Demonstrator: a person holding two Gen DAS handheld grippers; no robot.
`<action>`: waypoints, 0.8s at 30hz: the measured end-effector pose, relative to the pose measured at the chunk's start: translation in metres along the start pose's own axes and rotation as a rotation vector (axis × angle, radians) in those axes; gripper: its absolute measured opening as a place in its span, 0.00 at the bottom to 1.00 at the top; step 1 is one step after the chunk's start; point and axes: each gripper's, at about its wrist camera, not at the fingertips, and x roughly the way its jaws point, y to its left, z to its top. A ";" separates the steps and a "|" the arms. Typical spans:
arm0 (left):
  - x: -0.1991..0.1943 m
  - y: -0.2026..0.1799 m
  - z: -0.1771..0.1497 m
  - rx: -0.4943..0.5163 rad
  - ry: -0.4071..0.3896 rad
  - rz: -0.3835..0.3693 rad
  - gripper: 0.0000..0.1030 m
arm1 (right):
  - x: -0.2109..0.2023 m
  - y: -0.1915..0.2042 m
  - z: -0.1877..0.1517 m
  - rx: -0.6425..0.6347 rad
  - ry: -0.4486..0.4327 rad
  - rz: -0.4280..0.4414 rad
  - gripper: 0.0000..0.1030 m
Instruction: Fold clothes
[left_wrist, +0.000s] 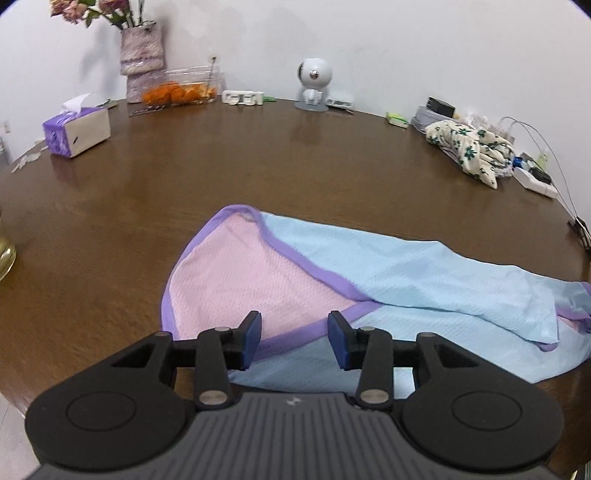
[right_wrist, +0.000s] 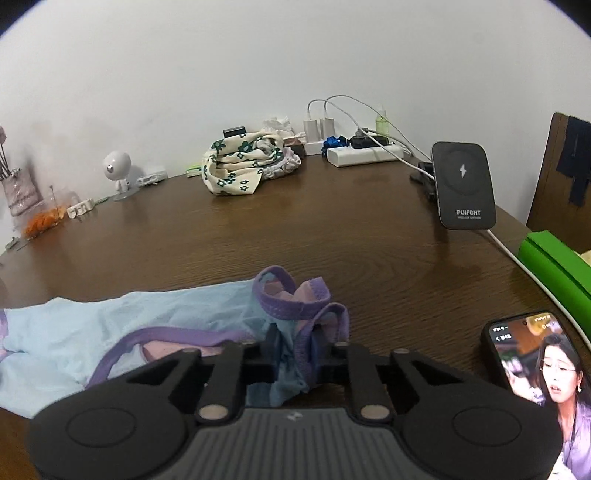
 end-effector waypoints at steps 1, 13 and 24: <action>-0.001 0.002 -0.001 -0.012 -0.002 -0.003 0.39 | -0.002 -0.001 0.002 0.003 -0.006 -0.006 0.06; -0.019 0.028 -0.011 -0.062 -0.034 0.011 0.39 | -0.011 0.141 -0.007 -0.532 -0.044 0.321 0.26; -0.018 0.033 -0.027 -0.088 -0.039 0.077 0.47 | -0.023 0.160 0.073 -0.682 -0.016 0.695 0.55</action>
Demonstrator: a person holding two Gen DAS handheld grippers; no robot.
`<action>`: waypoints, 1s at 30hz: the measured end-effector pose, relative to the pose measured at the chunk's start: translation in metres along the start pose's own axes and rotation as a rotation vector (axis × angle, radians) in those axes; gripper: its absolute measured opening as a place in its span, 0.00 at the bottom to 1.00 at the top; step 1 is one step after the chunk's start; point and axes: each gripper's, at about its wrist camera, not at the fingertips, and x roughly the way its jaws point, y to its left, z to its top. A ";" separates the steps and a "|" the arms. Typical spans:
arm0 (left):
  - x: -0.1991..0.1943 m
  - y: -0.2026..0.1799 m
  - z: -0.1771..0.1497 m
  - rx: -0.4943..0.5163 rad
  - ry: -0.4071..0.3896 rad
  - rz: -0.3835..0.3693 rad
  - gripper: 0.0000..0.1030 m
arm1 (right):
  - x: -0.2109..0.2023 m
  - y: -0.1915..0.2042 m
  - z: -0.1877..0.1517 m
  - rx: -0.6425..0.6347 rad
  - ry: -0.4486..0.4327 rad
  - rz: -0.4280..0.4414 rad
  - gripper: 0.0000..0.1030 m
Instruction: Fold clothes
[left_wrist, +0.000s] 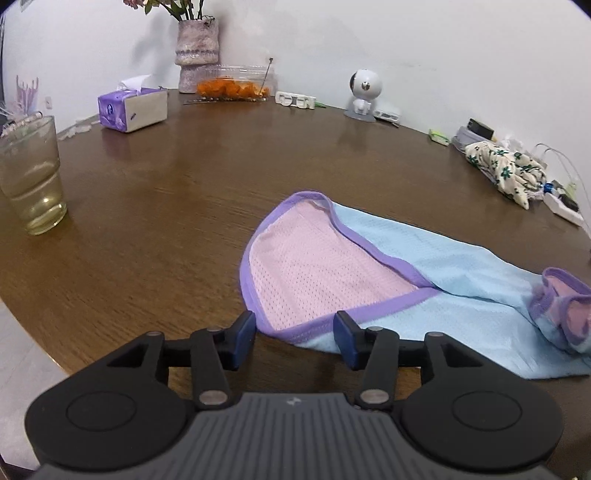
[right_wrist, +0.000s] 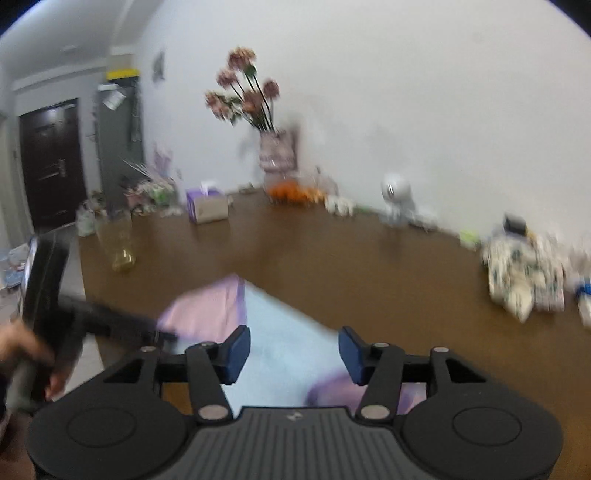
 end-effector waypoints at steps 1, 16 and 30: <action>0.001 -0.002 0.000 0.002 -0.005 0.002 0.47 | 0.013 -0.008 0.014 -0.053 0.026 0.021 0.56; 0.019 -0.009 0.007 0.109 -0.046 0.057 0.05 | 0.246 0.024 0.068 -0.255 0.438 0.343 0.03; 0.160 -0.129 0.142 0.355 0.025 -0.048 0.05 | 0.206 -0.143 0.036 0.310 0.441 -0.246 0.00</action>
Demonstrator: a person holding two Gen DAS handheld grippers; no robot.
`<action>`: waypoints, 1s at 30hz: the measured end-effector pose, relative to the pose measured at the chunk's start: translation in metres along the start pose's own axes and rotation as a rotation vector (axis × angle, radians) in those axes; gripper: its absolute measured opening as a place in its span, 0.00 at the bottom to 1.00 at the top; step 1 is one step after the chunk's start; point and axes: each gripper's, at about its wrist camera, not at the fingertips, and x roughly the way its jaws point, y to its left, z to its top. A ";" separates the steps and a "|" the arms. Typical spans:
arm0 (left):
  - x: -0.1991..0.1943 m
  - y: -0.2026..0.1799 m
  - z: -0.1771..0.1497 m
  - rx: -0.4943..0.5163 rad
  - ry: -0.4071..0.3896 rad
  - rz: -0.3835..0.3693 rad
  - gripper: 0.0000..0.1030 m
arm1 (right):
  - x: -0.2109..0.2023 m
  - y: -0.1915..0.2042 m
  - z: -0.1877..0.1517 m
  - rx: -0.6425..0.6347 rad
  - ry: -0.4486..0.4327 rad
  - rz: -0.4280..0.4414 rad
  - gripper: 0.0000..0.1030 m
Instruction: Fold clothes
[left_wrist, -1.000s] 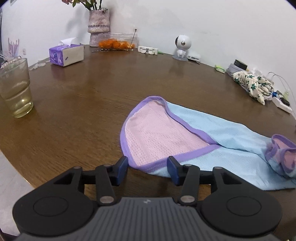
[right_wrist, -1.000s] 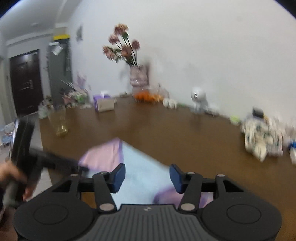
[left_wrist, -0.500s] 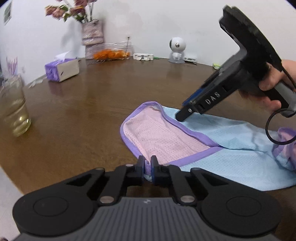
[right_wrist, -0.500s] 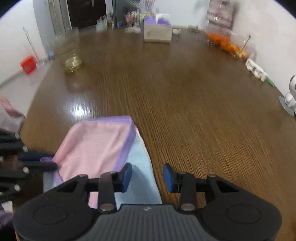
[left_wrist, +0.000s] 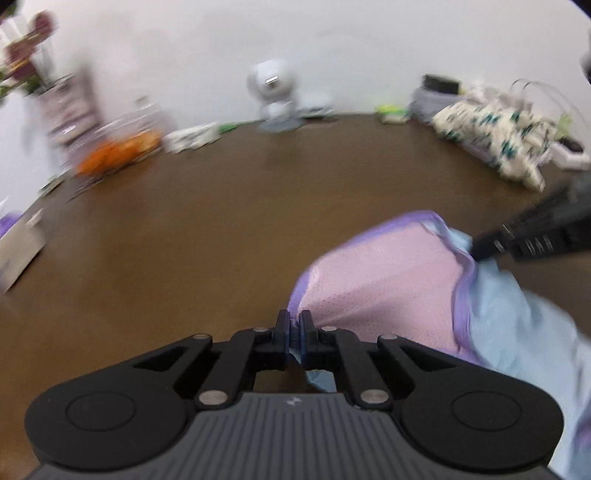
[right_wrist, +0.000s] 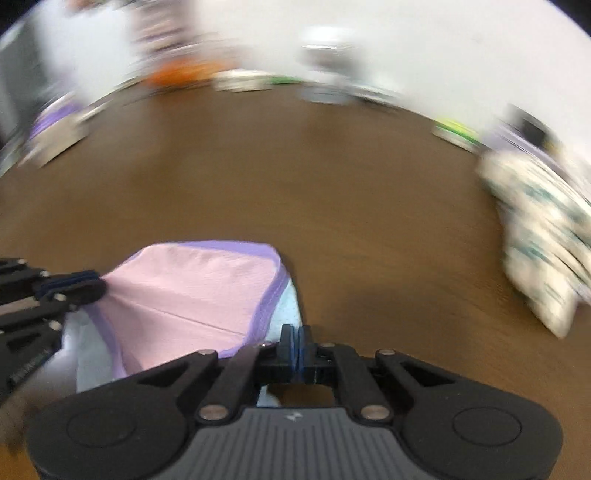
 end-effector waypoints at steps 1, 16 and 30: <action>0.008 -0.013 0.013 0.008 -0.011 0.002 0.05 | -0.002 -0.018 -0.004 0.039 -0.004 -0.037 0.00; -0.104 -0.045 -0.028 -0.028 -0.137 0.014 0.48 | -0.195 -0.038 -0.190 0.154 -0.410 0.230 0.34; -0.207 -0.104 -0.145 -0.077 -0.075 -0.188 0.58 | -0.163 -0.051 -0.262 0.203 -0.322 0.225 0.21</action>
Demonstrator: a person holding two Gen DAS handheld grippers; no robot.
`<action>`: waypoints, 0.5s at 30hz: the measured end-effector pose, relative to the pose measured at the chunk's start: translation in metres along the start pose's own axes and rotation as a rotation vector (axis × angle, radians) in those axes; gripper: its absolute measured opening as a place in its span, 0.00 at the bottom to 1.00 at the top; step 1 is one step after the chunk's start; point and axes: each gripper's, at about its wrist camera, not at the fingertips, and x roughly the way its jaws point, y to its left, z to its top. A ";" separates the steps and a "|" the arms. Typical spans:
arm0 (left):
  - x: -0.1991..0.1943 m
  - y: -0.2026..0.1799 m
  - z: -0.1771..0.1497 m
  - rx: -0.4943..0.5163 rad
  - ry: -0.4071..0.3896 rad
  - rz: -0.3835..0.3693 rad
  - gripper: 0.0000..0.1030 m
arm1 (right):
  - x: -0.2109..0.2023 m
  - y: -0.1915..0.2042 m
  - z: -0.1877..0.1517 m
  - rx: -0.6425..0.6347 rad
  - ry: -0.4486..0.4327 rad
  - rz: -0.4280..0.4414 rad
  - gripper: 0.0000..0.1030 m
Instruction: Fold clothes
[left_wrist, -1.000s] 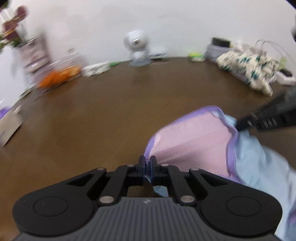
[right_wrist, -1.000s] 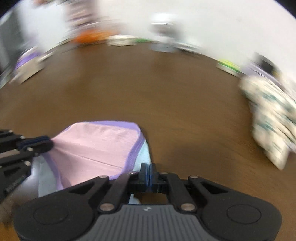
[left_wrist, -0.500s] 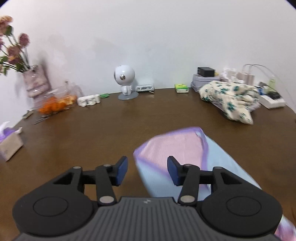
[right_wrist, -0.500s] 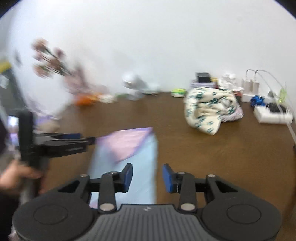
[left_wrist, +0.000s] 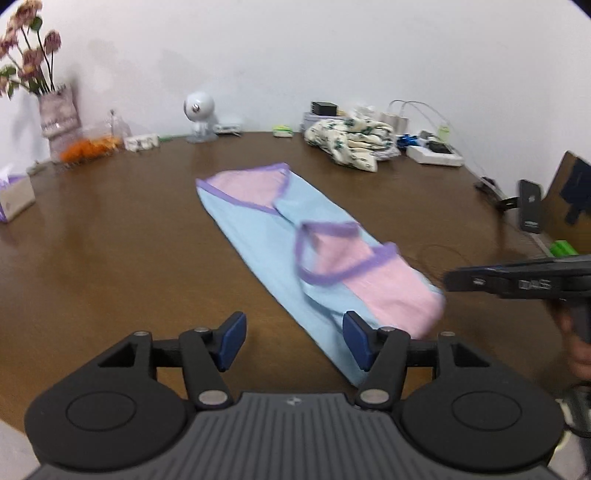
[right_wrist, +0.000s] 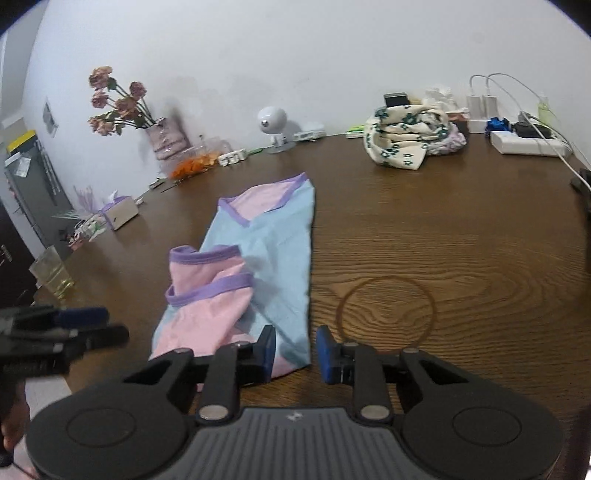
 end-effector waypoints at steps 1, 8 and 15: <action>0.000 0.001 -0.003 -0.019 0.009 -0.011 0.58 | -0.002 0.002 -0.001 -0.008 -0.008 0.001 0.21; 0.003 -0.004 -0.019 -0.087 -0.007 -0.090 0.61 | -0.010 0.006 -0.001 0.000 -0.036 0.053 0.21; 0.034 -0.020 -0.014 -0.089 0.023 -0.096 0.46 | 0.018 0.010 -0.007 0.013 0.038 0.009 0.03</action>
